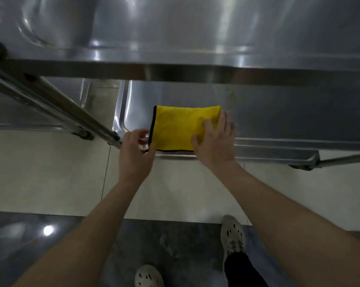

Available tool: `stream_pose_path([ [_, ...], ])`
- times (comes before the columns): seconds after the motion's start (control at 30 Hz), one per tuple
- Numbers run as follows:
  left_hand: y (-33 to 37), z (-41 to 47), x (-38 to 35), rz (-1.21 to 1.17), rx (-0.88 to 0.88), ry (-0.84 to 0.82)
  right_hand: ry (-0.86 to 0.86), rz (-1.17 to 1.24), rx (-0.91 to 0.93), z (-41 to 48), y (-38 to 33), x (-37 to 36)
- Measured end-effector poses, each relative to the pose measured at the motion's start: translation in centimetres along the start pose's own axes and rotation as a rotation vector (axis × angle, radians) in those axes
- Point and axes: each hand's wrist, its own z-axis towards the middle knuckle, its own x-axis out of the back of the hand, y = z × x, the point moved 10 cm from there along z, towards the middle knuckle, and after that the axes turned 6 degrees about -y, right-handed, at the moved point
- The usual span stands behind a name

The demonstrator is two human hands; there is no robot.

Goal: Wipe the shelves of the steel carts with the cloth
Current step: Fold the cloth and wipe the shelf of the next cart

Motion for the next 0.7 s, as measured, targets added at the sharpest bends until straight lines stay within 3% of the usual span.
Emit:
stream_pose_path([
  [0.1, -3.5, -2.8, 1.7, -0.043, 0.054, 0.154, 0.136, -0.017, 0.08, -0.5, -2.4, 0.4],
  [0.23, -8.8, -2.4, 4.3, -0.226, 0.24, 0.413, 0.177, -0.029, 0.17, 0.8, -5.9, -0.4],
  [0.43, -8.8, 5.2, 7.4, -0.619, -0.015, 0.389, 0.224, -0.101, 0.14, 1.4, -6.3, -3.6],
  [0.53, -5.8, 7.3, 9.6, -0.683, -0.241, 0.351, 0.294, -0.101, 0.126, 1.8, -5.4, -2.6],
  [0.7, -6.1, 8.9, 9.2, -0.743, -0.263, 0.406, 0.257, -0.072, 0.061, 3.1, -4.2, -3.2],
])
